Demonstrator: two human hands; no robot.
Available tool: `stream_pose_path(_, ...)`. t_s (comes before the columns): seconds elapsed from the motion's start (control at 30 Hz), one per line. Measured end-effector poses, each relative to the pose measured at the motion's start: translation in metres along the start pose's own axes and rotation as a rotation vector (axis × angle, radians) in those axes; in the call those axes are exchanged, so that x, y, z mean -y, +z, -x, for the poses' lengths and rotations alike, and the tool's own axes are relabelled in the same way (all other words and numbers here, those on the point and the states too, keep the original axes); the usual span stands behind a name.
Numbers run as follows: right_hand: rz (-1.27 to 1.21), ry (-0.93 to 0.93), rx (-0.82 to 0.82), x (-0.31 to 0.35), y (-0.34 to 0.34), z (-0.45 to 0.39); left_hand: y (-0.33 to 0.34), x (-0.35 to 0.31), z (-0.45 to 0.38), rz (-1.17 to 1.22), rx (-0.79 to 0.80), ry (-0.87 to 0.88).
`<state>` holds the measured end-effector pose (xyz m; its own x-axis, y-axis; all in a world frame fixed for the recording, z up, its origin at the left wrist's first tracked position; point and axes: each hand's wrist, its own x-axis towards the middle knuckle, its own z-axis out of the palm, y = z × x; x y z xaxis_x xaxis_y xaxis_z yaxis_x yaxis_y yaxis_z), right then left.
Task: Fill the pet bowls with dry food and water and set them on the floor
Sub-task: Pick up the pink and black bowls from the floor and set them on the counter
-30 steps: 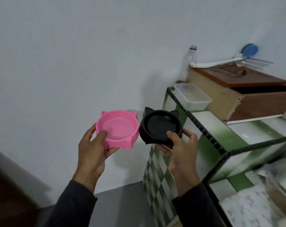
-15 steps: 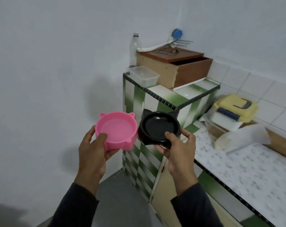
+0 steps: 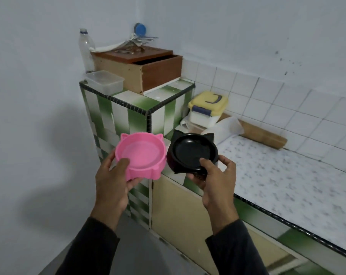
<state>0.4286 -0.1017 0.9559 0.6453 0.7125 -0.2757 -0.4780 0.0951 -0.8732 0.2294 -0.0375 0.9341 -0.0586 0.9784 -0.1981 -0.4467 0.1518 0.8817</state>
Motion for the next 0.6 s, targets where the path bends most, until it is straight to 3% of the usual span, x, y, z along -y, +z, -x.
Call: stream_pose_path(0.6, -0.110, -0.137, -0.281, 0.111, -0.287, 0.035, 0.182, 0.147, 0.173, -0.088, 0.258, -0.141)
